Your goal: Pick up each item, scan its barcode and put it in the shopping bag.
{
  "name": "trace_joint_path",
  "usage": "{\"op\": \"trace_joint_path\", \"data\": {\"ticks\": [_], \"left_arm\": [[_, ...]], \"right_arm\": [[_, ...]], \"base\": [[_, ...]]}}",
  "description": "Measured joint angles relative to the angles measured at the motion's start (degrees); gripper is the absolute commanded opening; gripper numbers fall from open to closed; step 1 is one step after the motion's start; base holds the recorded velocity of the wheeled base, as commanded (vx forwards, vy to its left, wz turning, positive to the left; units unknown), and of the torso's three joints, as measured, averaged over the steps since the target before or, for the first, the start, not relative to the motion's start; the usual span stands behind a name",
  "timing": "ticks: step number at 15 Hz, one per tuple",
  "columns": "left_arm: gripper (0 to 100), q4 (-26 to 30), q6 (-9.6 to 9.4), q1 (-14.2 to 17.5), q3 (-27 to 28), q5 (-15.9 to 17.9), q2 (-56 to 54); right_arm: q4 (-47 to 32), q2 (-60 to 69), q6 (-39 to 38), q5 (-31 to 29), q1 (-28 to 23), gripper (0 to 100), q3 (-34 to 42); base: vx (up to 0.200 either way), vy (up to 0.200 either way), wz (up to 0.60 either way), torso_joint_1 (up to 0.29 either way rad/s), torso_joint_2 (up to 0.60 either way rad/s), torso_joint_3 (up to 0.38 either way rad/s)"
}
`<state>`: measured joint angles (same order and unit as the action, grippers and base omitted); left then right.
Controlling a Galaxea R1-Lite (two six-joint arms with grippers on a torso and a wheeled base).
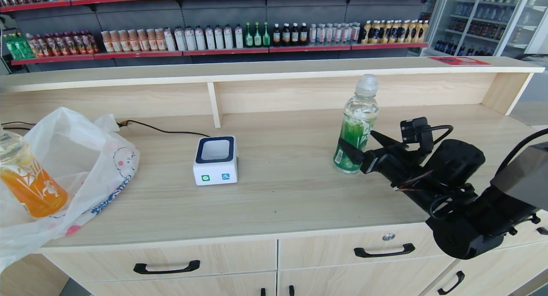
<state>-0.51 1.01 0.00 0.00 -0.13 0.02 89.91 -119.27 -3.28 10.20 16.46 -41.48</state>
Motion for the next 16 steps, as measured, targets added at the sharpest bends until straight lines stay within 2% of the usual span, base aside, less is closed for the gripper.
{"op": "trace_joint_path", "data": {"ticks": [8, 16], "left_arm": [[100, 0.0, 0.00, 0.1, 0.0, 0.0, 0.0], [100, 0.0, 0.00, 0.0, 0.0, 0.0, 0.0]], "right_arm": [[0.1, 6.2, -2.3, 1.2, 0.6, 100, 1.2], [0.0, 12.6, 0.0, 0.8, 0.9, 100, 12.6]], "base": [[0.000, 0.000, 0.00, 0.000, 0.00, 0.000], [0.000, 0.000, 0.00, 0.000, 0.00, 0.000]]}}
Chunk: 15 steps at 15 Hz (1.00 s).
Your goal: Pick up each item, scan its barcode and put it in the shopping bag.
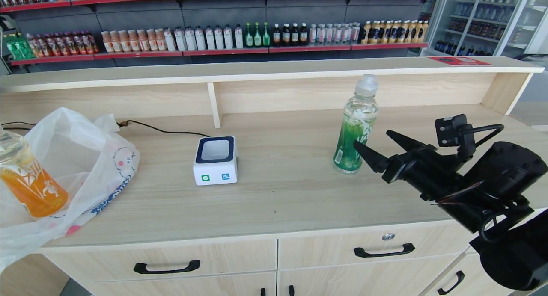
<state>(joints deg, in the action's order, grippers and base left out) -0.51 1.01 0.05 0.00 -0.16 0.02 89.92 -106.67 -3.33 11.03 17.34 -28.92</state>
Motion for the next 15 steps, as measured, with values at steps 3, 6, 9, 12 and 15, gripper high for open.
{"op": "trace_joint_path", "data": {"ticks": [3, 6, 9, 12, 15], "left_arm": [[100, 0.0, 0.02, 0.0, 0.0, 0.0, 0.0], [100, 0.1, 0.10, 0.0, 0.0, -0.1, 0.0], [100, 0.1, 0.10, 0.0, 0.0, 0.0, 0.0], [100, 0.1, 0.10, 0.0, 0.0, 0.0, 0.0], [100, 0.1, 0.05, 0.0, 0.0, 0.0, 0.0]], "right_arm": [[0.0, 3.9, 1.2, -0.4, -0.1, 100, 4.0], [0.0, 6.8, 1.3, -1.9, -2.2, 100, 6.3], [0.0, 7.9, 1.4, -1.9, -2.7, 100, 7.4], [0.0, 8.2, 1.2, -1.9, -2.7, 100, 7.3], [0.0, 8.1, -0.9, -1.9, -4.9, 100, 6.4]], "base": [[0.000, 0.000, 0.00, 0.000, 0.00, 0.000], [0.000, 0.067, 0.00, 0.001, 0.00, 0.001], [0.000, 0.200, 0.00, 0.002, 0.00, 0.004], [0.000, 0.133, 0.00, 0.003, 0.00, 0.000], [0.000, 0.000, 0.00, 0.000, 0.00, 0.000]]}}
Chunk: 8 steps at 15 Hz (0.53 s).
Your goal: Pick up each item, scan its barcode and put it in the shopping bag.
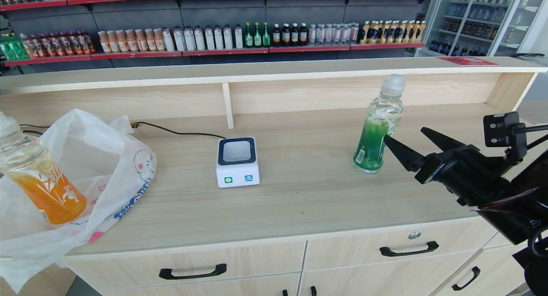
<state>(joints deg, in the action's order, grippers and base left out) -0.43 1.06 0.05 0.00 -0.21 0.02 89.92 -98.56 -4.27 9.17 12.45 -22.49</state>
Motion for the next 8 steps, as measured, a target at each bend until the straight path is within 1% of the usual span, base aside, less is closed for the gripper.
{"op": "trace_joint_path", "data": {"ticks": [2, 5, 8], "left_arm": [[100, 0.0, -0.02, 0.0, 0.0, 0.0, 0.0], [100, 0.0, -0.06, 0.0, 0.0, 0.1, 0.0], [100, 0.0, -0.05, 0.0, 0.0, 0.0, 0.0]], "right_arm": [[0.0, -0.7, -1.2, -0.1, -0.9, 100, -0.8], [0.0, -3.5, -2.9, 0.0, -0.8, 100, -3.6], [0.0, -6.5, -3.0, 0.0, -0.9, 100, -6.6]], "base": [[0.000, 0.000, 0.00, 0.000, 0.00, 0.000], [0.000, 0.000, 0.00, 0.000, 0.00, 0.000], [0.000, 0.000, 0.00, 0.000, 0.00, 0.000]]}}
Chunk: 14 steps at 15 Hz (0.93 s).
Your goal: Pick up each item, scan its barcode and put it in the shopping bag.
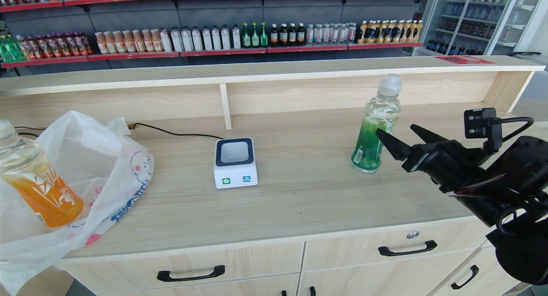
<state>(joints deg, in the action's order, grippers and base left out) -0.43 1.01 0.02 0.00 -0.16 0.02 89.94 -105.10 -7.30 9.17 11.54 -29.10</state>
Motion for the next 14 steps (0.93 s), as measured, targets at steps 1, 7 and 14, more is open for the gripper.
{"op": "trace_joint_path", "data": {"ticks": [1, 7, 14], "left_arm": [[100, 0.0, 0.00, 0.0, 0.0, 0.0, 0.0], [100, 0.0, -0.01, 0.0, 0.0, 0.0, 0.0], [100, 0.0, 0.00, 0.0, 0.0, 0.0, 0.0]], "right_arm": [[0.0, -1.2, 0.0, 0.0, -0.1, 100, -1.2], [0.0, -7.8, 1.3, -0.1, -0.1, 100, -8.2], [0.0, -13.8, 4.9, 0.0, -0.1, 100, -17.0]], "base": [[0.000, 0.000, 0.00, 0.000, 0.00, 0.000], [0.000, 0.000, 0.00, 0.000, 0.00, 0.000], [0.000, 0.000, 0.00, 0.000, 0.00, 0.000]]}}
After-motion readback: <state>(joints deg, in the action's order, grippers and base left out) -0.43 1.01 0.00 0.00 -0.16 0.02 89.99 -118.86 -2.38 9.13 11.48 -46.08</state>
